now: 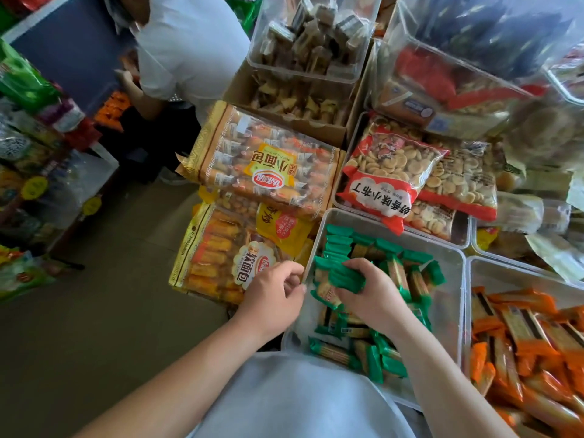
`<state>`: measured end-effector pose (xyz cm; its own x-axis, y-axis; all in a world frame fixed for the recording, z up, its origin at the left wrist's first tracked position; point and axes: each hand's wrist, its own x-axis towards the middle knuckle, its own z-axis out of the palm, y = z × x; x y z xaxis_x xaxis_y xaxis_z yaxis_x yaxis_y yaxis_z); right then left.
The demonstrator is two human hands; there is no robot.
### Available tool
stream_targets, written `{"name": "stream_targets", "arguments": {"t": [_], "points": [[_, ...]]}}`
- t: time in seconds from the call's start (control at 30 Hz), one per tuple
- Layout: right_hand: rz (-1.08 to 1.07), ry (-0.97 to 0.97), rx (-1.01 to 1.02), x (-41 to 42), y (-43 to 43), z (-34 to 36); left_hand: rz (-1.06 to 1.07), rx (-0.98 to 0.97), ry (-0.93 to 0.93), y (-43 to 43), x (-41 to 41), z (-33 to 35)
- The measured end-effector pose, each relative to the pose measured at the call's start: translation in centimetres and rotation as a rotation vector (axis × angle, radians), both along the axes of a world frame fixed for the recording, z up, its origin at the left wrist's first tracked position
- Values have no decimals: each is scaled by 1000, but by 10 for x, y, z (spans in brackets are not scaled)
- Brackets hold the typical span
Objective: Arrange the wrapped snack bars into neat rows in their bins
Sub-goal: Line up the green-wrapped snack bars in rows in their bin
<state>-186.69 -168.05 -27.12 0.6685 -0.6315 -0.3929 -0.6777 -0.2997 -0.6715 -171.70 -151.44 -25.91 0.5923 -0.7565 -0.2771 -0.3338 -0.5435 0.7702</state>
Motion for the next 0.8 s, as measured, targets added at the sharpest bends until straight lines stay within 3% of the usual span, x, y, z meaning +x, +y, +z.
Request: {"name": "stream_targets", "arguments": {"t": [0.2, 0.33, 0.53, 0.8], "points": [[167, 1, -300, 18, 27, -52, 34, 46, 89, 23, 0, 1], [106, -100, -253, 13, 27, -62, 51, 72, 117, 35, -2, 1], [-61, -38, -231, 13, 23, -62, 37, 90, 116, 36, -10, 2], [-84, -72, -453, -21, 8, -24, -101, 37, 12, 15, -29, 9]]}}
